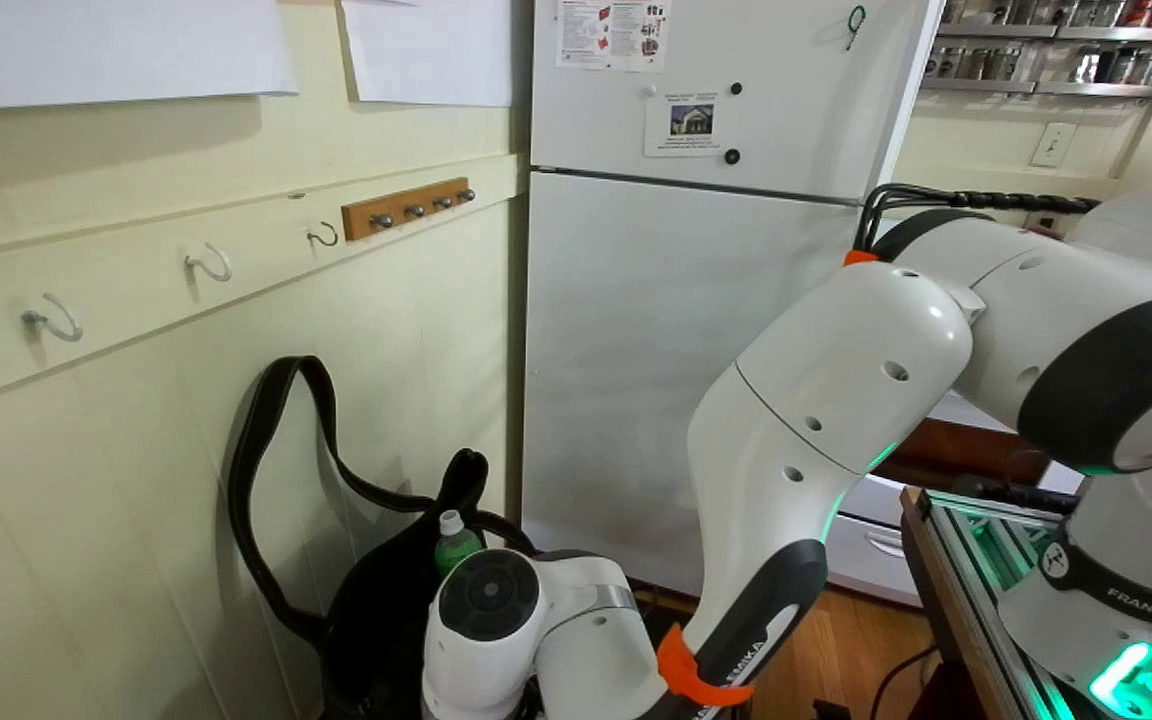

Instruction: Put the bottle in the bag

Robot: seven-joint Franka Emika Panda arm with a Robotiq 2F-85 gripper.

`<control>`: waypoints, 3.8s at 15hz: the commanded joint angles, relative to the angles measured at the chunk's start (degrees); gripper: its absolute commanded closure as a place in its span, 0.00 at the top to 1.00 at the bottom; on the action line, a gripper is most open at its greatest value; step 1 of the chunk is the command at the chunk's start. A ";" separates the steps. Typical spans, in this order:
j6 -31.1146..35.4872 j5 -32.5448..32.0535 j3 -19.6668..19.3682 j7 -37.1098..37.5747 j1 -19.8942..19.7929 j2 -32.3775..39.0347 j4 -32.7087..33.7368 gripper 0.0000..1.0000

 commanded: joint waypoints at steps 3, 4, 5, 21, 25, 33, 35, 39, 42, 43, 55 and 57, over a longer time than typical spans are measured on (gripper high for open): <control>-3.80 0.71 1.88 -1.75 0.33 -9.00 -7.33 0.12; -4.74 0.54 2.13 -1.90 0.27 -10.69 -8.61 0.12; -5.86 0.26 2.21 -1.83 0.32 -12.50 -10.03 0.12; -30.04 -4.48 6.90 3.81 -4.44 -35.98 -23.01 0.12; -29.26 -7.33 7.17 7.30 -6.67 -38.42 -24.67 0.12; -26.93 -12.59 6.81 10.49 -11.09 -37.85 -22.80 0.12; -25.54 -14.27 6.57 10.87 -11.85 -37.09 -22.02 0.12; -20.99 -16.36 6.12 11.70 -12.88 -35.02 -20.38 0.12; -17.62 -17.02 5.54 12.13 -12.99 -33.50 -19.29 0.12; -16.60 -17.42 5.13 12.55 -12.80 -33.09 -19.00 0.12; -4.88 -20.99 0.38 13.41 -10.24 -26.00 -15.77 0.12; -3.75 -20.89 -0.44 13.27 -9.49 -24.92 -15.19 0.12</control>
